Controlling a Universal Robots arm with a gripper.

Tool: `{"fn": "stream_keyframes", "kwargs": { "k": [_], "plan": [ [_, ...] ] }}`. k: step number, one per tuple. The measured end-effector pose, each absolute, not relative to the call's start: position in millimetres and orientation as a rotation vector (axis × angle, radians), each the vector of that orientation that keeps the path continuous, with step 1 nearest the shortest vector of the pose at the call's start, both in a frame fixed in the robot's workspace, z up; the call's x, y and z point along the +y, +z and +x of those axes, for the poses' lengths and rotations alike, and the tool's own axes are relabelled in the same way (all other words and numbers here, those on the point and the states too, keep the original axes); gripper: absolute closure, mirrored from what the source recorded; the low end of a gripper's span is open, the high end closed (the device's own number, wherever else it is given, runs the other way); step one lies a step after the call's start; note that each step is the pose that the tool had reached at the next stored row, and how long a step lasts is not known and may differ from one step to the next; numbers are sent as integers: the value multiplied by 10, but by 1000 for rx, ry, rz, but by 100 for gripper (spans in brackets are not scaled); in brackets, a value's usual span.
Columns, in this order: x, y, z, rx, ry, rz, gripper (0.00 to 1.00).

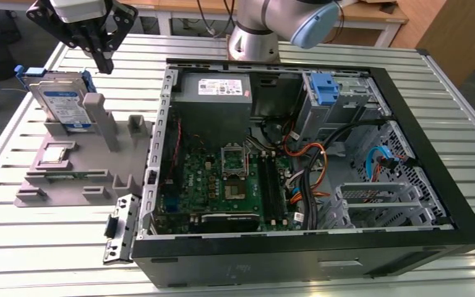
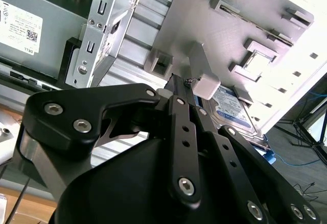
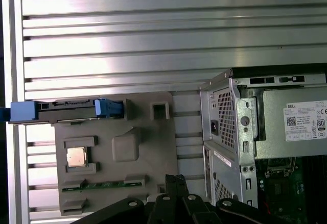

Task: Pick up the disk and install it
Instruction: 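Reach for the disk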

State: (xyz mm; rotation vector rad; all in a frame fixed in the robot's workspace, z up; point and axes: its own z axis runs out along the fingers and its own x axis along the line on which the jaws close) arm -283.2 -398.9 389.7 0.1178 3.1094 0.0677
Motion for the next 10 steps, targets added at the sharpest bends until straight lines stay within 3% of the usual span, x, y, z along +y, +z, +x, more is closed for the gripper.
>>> {"fn": "stream_keyframes", "kwargs": {
  "k": [10],
  "plan": [
    [-3989,3896,-2851,3109,68,118,90]
  ]
}}
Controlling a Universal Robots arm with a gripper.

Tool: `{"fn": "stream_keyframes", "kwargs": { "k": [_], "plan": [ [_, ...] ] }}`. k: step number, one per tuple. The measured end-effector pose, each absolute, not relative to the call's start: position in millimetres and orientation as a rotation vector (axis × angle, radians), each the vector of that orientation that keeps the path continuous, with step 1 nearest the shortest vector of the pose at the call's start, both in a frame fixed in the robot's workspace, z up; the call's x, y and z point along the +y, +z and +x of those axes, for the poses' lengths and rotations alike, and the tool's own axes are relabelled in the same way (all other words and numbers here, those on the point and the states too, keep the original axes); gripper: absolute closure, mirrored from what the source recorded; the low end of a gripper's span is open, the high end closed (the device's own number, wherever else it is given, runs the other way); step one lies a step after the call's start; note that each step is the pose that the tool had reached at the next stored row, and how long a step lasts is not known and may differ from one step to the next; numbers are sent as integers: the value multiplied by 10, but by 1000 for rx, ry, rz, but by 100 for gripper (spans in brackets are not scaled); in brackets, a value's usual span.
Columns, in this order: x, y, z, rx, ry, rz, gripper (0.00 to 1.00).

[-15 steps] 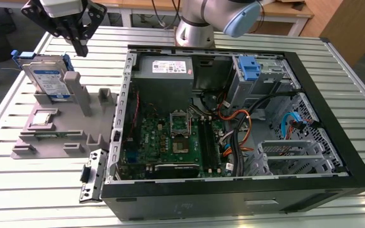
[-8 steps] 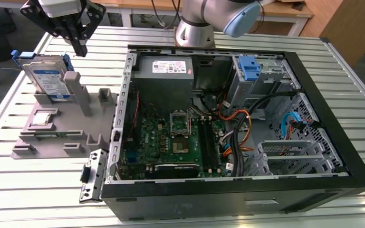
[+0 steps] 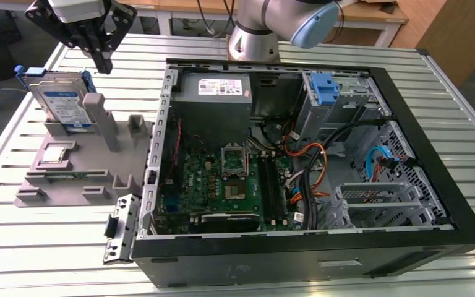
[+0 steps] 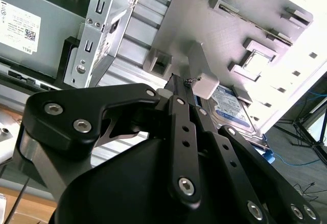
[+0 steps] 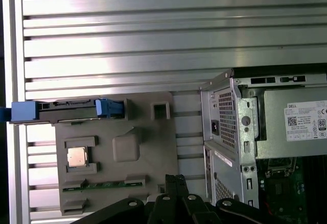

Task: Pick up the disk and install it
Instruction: 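Reach for the disk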

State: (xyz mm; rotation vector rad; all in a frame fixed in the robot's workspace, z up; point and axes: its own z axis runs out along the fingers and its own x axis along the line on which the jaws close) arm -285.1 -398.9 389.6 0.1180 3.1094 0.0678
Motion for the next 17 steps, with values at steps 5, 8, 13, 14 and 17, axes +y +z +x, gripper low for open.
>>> {"fn": "stream_keyframes", "kwargs": {
  "k": [5,8,13,14,17],
  "plan": [
    [-3989,3892,-2919,3109,68,118,90],
    [-3989,3889,-2958,3109,68,118,90],
    [-3989,3886,-3011,3109,68,118,90],
    [-3990,3886,-3021,3109,68,118,90],
    [-3989,3884,-3046,3109,68,118,90]
  ]
}}
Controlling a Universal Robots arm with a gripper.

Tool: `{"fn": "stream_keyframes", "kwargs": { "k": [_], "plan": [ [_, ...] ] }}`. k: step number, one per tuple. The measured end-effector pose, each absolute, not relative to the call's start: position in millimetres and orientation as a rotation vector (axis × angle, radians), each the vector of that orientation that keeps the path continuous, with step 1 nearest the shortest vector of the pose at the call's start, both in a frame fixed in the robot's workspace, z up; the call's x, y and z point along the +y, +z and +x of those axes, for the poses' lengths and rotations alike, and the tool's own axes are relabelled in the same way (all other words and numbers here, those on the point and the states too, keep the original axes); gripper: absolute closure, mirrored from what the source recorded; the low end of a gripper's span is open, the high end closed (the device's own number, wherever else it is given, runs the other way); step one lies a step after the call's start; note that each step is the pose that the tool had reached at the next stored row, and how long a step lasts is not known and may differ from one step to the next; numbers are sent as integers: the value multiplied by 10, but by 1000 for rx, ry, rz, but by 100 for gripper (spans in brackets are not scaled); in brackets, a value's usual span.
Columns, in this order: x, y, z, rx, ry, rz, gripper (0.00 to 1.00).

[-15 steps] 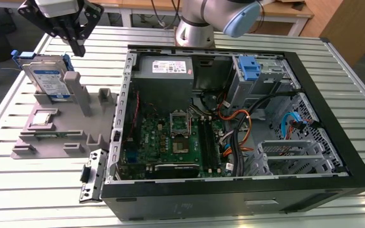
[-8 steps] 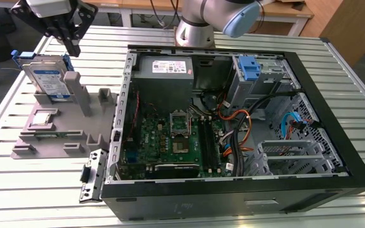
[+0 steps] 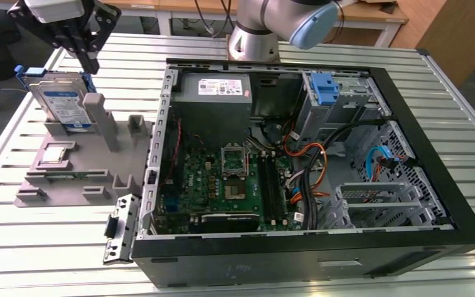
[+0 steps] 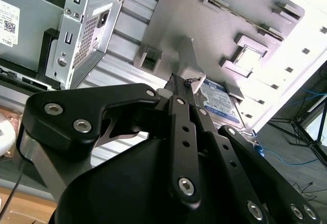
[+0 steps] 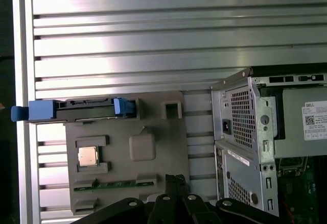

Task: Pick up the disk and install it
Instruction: 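Reach for the disk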

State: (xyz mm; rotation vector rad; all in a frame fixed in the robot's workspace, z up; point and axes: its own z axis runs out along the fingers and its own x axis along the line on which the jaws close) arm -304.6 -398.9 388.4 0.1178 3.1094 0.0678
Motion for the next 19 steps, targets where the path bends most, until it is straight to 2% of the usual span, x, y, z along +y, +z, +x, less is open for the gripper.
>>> {"fn": "stream_keyframes", "kwargs": {
  "k": [19],
  "plan": [
    [-3989,3880,-3143,3109,68,118,90]
  ]
}}
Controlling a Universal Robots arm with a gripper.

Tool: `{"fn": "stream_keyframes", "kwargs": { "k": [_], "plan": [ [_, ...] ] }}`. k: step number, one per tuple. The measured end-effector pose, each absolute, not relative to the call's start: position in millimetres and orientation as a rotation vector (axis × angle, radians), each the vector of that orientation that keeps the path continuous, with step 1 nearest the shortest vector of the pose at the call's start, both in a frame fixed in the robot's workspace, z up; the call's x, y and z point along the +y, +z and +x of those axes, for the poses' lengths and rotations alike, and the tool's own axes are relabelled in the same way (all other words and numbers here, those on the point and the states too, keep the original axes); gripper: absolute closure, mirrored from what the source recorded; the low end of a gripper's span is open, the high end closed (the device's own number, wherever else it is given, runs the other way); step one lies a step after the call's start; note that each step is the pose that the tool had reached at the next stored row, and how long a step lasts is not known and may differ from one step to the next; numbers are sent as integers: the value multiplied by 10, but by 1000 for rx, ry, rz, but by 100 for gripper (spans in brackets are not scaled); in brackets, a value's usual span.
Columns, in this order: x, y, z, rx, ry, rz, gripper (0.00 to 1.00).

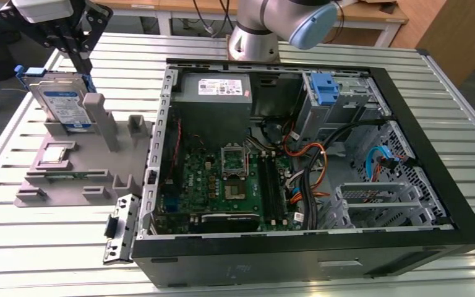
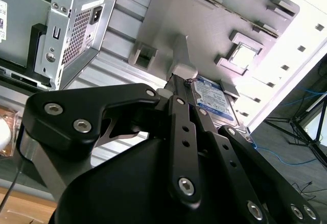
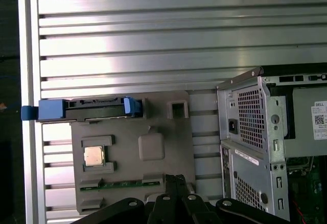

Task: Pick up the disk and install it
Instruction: 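Reach for the disk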

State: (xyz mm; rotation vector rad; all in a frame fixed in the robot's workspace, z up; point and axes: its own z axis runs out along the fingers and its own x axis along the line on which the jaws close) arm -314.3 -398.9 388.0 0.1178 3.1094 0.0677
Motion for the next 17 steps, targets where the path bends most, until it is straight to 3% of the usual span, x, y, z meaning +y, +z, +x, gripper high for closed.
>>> {"fn": "stream_keyframes", "kwargs": {
  "k": [17],
  "plan": [
    [-3970,3862,-3265,3110,68,118,90]
  ]
}}
